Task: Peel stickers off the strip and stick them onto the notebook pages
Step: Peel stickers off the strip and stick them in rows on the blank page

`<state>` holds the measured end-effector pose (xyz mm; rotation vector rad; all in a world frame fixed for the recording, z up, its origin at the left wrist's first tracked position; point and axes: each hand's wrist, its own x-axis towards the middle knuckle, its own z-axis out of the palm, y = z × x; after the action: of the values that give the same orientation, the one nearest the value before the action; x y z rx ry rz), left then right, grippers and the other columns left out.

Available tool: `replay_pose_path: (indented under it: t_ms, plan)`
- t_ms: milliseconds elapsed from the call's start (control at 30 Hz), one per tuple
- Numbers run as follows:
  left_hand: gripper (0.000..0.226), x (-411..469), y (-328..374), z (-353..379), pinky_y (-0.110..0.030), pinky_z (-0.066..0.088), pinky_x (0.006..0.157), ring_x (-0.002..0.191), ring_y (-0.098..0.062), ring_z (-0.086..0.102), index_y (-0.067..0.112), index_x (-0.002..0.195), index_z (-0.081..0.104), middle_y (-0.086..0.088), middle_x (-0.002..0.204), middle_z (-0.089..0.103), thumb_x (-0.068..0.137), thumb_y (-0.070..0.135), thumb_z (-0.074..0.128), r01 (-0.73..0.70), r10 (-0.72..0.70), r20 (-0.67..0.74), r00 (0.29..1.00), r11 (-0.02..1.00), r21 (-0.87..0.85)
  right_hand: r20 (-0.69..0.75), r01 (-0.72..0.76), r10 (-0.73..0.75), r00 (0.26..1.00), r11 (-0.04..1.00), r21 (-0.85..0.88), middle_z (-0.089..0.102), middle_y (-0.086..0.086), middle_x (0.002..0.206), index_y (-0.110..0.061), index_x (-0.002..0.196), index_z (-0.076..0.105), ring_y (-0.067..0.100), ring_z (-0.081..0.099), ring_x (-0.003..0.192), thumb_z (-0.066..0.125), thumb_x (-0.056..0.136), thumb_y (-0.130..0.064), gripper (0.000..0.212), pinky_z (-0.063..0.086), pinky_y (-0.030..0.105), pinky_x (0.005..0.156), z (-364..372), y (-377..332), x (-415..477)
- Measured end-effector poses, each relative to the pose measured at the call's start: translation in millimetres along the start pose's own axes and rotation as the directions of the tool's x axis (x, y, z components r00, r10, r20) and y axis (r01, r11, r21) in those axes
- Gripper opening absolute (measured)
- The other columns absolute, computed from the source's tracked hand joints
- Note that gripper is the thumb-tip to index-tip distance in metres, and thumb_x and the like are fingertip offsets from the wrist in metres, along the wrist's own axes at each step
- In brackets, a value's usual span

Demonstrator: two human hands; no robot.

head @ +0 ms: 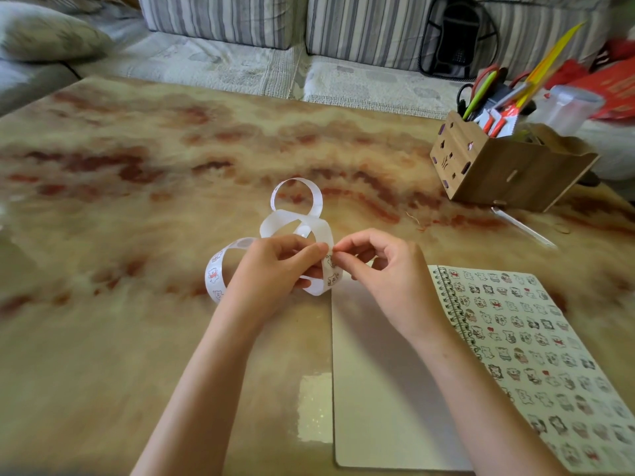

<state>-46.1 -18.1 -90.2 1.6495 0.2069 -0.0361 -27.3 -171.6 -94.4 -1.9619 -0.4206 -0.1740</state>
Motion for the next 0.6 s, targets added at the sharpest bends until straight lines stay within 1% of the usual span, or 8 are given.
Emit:
replay_pose_path:
  t_ms: [100,167,233,267,333,400,500,600]
  plan:
    - [0.018,0.5,-0.3,0.6,-0.018,0.054,0.066,0.079,-0.016,0.072,0.009,0.083,0.073,-0.005,0.079,0.075,0.087,0.024,0.065,-0.001,0.001,-0.006,1.000,1.000,0.017,0.002,0.010,-0.010,1.000,1.000,-0.019,0.068,-0.013,0.071,-0.019,0.080,0.071,0.004,0.056,0.063,0.073,0.081,-0.009,0.010,0.040,0.014,0.057,-0.5,-0.5,-0.6]
    - [0.021,0.7,-0.9,1.2,-0.020,0.055,0.066,0.079,-0.017,0.072,0.008,0.082,0.073,-0.006,0.079,0.075,0.089,0.024,0.062,-0.004,0.005,-0.010,1.000,1.000,0.021,0.000,0.006,-0.006,1.000,0.998,-0.055,0.066,-0.015,0.070,-0.018,0.080,0.070,0.002,0.053,0.061,0.073,0.082,-0.010,0.008,0.036,0.010,0.056,-0.6,-0.9,-1.0]
    - [0.023,1.2,-1.5,1.6,-0.021,0.056,0.066,0.078,-0.017,0.072,0.007,0.082,0.073,-0.008,0.080,0.075,0.091,0.023,0.059,0.002,-0.002,-0.014,1.000,1.000,0.017,0.006,-0.006,0.006,1.000,0.996,-0.087,0.063,-0.017,0.069,-0.017,0.080,0.070,0.000,0.051,0.058,0.072,0.082,-0.013,0.005,0.035,0.008,0.055,-0.2,-1.5,-2.0]
    - [0.023,1.4,-1.6,1.7,-0.020,0.056,0.064,0.075,-0.015,0.071,0.007,0.081,0.073,-0.008,0.080,0.075,0.091,0.022,0.059,0.004,-0.004,-0.017,1.000,1.000,0.016,0.015,-0.003,0.005,1.000,0.995,-0.100,0.062,-0.017,0.070,-0.017,0.081,0.069,0.000,0.051,0.060,0.072,0.083,-0.014,0.004,0.035,0.009,0.056,0.0,-1.8,-2.5]
    - [0.023,2.0,-1.7,1.9,-0.017,0.054,0.058,0.069,-0.010,0.069,0.007,0.079,0.073,-0.008,0.077,0.074,0.091,0.020,0.059,0.006,-0.005,-0.025,1.000,1.000,0.018,0.035,0.020,-0.015,0.999,0.990,-0.141,0.060,-0.015,0.077,-0.016,0.081,0.068,0.003,0.051,0.068,0.071,0.083,-0.016,0.004,0.035,0.009,0.061,0.6,-1.2,-2.5]
    - [0.022,2.6,-2.3,2.0,-0.017,0.054,0.057,0.066,-0.008,0.068,0.004,0.080,0.072,-0.009,0.077,0.074,0.091,0.019,0.059,0.008,-0.007,-0.034,0.999,1.000,0.026,0.049,0.041,-0.033,0.998,0.984,-0.175,0.057,-0.016,0.079,-0.018,0.080,0.066,0.005,0.049,0.072,0.070,0.084,-0.017,0.006,0.034,0.011,0.065,0.8,-0.7,-1.6]
    - [0.023,3.3,-4.4,1.6,-0.023,0.056,0.064,0.072,-0.014,0.069,0.003,0.082,0.072,-0.010,0.078,0.074,0.092,0.020,0.059,0.009,-0.007,-0.064,0.998,0.999,0.036,0.056,0.028,-0.022,0.998,0.994,-0.106,0.056,-0.018,0.080,-0.024,0.077,0.063,0.004,0.047,0.073,0.070,0.084,-0.016,0.013,0.034,0.013,0.065,-1.7,-3.8,-1.0]
    - [0.023,4.5,-6.6,-1.5,-0.024,0.054,0.066,0.071,-0.014,0.069,0.007,0.081,0.073,-0.006,0.075,0.074,0.092,0.021,0.058,-0.002,0.016,-0.144,0.990,0.995,0.097,0.047,-0.059,0.058,0.997,0.998,0.019,0.060,-0.019,0.074,-0.023,0.077,0.065,-0.002,0.049,0.066,0.069,0.085,-0.015,0.012,0.035,0.010,0.061,-8.8,-9.5,2.1]
